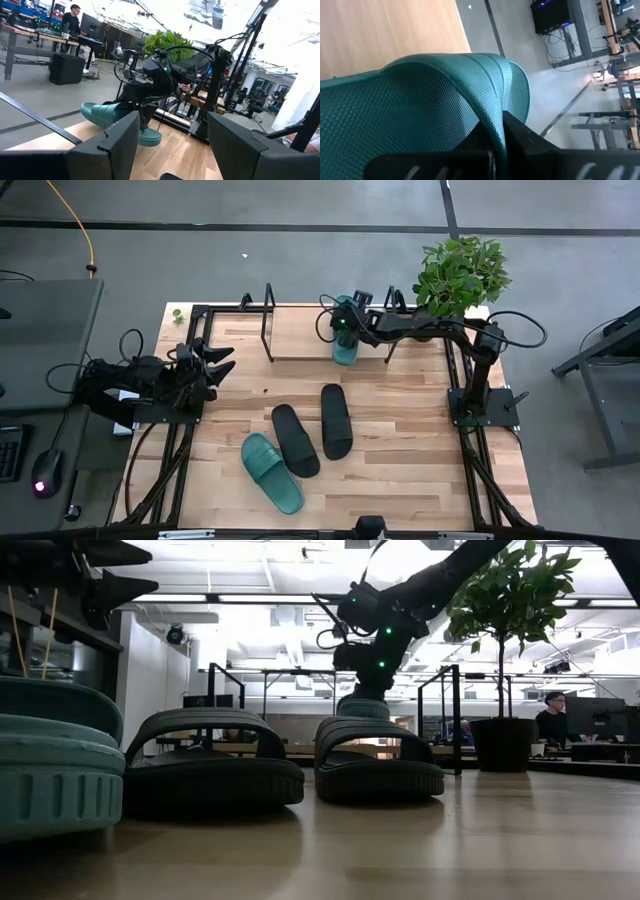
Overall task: Pick and place slides into the shelf
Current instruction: Put the right green slide on the shelf
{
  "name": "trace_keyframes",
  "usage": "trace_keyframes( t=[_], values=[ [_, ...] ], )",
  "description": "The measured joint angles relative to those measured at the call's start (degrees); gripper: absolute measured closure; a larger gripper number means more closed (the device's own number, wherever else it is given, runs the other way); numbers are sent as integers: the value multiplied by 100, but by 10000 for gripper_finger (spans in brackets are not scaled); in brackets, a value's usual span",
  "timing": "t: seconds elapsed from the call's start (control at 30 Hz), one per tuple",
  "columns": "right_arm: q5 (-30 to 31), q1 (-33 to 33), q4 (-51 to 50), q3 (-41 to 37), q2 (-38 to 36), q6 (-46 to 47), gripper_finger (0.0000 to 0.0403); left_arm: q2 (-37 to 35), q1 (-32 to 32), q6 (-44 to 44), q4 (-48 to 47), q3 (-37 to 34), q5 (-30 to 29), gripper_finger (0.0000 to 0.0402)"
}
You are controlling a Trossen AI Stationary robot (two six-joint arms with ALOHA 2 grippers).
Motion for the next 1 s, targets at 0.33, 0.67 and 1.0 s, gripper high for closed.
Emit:
trace_keyframes(
  t=[0.33,0.67,1.0],
  values=[
    [-154,1,194,-4,5,-74,403,0,0,0,49,0,-14,185],
    [-206,11,364,-4,462,-121,401,0,-1,-2,45,0,-9,186],
    [-80,0,476,-4,507,-120,396,0,0,-2,45,0,-3,186]
  ],
)
